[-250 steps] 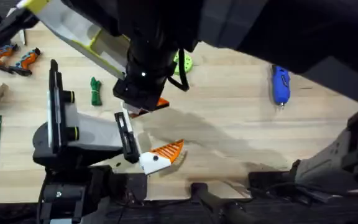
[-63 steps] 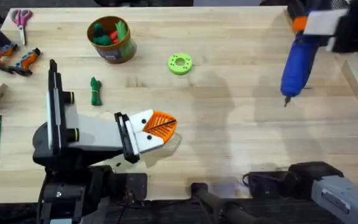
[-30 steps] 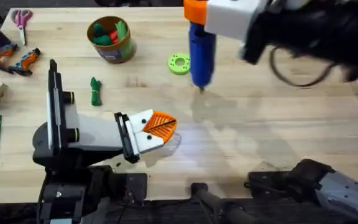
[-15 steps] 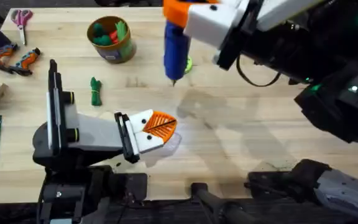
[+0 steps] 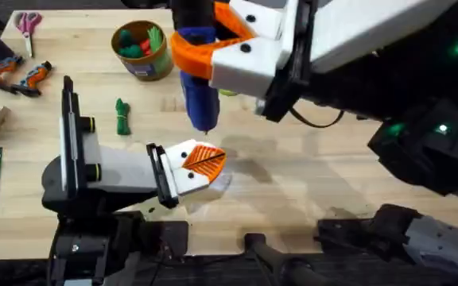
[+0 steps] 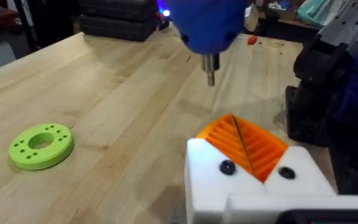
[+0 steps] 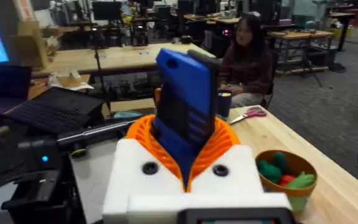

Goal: Pick up the gripper from the table and insert it into the empty holder that is missing its gripper. Then pick up a screw, insert it into the mounting hole, and use the screwdriver to tighten it. Finally, clean up the table by picking up the vegetable and placing it into the bucket.

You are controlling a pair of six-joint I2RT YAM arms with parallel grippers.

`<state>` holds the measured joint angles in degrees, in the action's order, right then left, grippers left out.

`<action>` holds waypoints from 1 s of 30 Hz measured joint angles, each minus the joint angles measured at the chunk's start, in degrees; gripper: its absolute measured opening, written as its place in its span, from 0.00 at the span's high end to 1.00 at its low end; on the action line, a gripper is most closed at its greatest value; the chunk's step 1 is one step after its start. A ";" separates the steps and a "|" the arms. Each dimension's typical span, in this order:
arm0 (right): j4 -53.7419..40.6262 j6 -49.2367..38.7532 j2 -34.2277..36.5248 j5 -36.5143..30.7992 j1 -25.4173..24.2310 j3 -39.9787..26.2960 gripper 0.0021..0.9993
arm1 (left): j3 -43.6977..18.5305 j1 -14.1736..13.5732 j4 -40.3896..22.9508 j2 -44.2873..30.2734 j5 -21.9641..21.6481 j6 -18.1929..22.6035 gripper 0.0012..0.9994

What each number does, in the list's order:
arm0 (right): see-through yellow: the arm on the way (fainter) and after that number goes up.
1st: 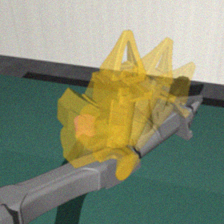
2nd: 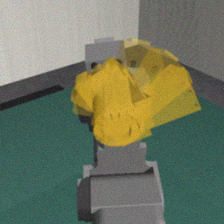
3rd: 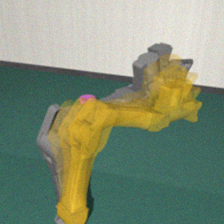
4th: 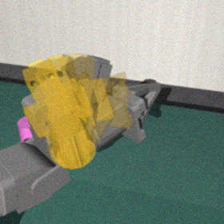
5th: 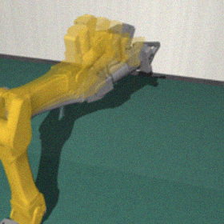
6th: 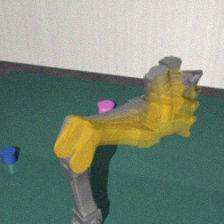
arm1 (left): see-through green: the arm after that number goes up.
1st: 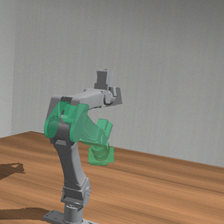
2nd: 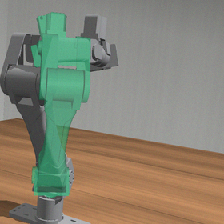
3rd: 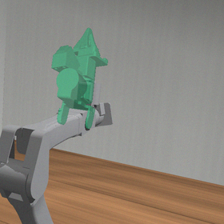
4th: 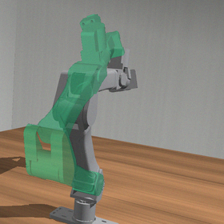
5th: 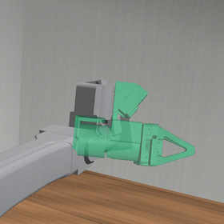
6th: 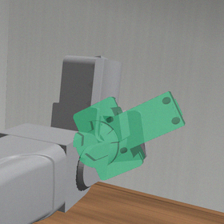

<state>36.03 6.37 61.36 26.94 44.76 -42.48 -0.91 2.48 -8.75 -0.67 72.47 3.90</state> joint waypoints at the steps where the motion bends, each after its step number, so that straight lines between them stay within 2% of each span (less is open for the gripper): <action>1: 0.00 -0.02 0.00 0.08 0.15 0.00 0.97 | 0.00 0.00 0.00 0.00 0.00 -0.01 0.99; 8: 2.65 -0.23 0.87 0.11 1.41 0.00 0.97 | 0.00 0.00 0.00 0.00 0.00 -0.01 0.99; 18: 9.49 -0.41 7.74 0.15 6.06 0.00 0.97 | 0.00 0.00 0.00 0.00 0.00 0.00 0.99; 30: 10.27 -2.98 8.13 4.62 6.36 0.00 0.97 | 0.00 0.00 0.00 0.00 0.00 0.00 0.99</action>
<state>46.30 3.39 69.49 31.56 51.11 -42.48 -0.91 2.48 -8.75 -0.67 72.47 3.90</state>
